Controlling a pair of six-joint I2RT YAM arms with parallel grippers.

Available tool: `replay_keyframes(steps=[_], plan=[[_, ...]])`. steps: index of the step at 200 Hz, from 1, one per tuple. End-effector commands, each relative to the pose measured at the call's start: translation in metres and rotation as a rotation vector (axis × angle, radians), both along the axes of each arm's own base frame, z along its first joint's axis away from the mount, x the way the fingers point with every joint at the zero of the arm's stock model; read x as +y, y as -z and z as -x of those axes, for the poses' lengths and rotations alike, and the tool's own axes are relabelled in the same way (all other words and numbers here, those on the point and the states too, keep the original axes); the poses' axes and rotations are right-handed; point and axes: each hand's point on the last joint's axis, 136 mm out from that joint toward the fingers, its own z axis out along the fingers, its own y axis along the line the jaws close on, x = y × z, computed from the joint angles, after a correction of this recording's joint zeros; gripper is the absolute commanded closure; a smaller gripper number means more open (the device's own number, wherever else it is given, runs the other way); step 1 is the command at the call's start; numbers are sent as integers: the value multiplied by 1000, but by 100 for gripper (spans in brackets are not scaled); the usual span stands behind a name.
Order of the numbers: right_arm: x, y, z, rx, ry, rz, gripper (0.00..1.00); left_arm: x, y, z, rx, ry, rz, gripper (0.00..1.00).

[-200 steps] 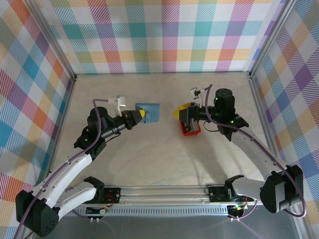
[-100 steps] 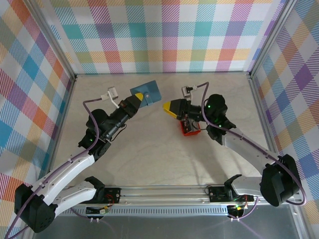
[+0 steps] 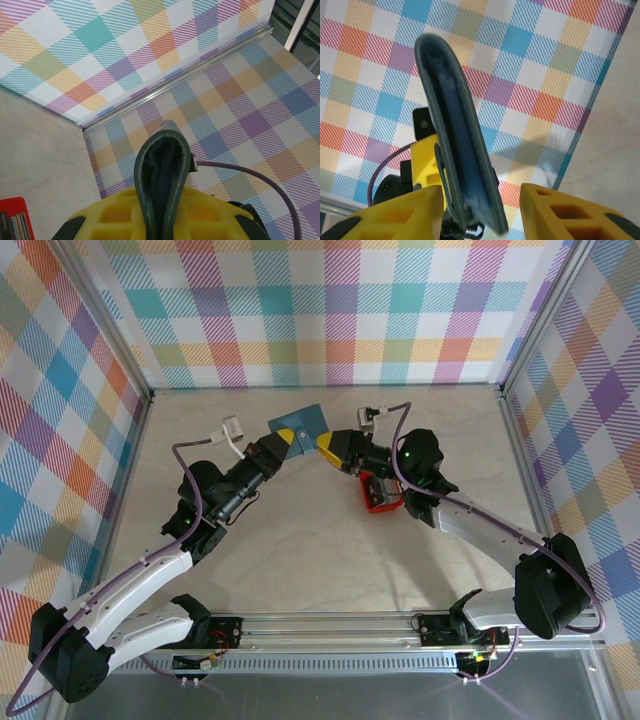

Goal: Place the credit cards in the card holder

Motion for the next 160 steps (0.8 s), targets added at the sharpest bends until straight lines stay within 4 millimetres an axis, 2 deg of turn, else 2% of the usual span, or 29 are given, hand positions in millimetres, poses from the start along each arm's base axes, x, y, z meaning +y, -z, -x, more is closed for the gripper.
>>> replay_keyframes(steps=[1,10,21,27,30,55,70,81,96,107,129,160], plan=[[0,-32,-1,-92,24,-59,77,-3,-20,11,-41,43,46,100],[-1,-31,-2,-102,32,-52,89,-3,-15,13,-29,51,24,93],[-2,-30,-1,-130,35,-36,100,1,-10,17,-27,40,-27,71],[-4,-27,-1,-141,40,-16,100,6,-10,19,-44,20,-65,53],[-5,-26,-1,-153,42,-7,100,9,-9,20,-48,7,-84,48],[-12,-9,10,-244,-41,136,100,44,-9,26,-84,-54,-200,30],[-11,0,26,-314,-159,221,100,58,-8,24,-86,-6,-232,28],[-10,3,43,-387,-262,263,100,60,-9,23,-92,69,-246,28],[-11,2,62,-453,-390,288,100,58,-5,24,-96,187,-299,29],[-13,4,71,-481,-456,317,100,47,-2,30,-113,312,-344,32],[-15,-1,79,-524,-521,348,100,30,6,44,-114,527,-370,34],[-12,-6,79,-518,-553,366,100,21,-1,64,-204,617,-362,32]])
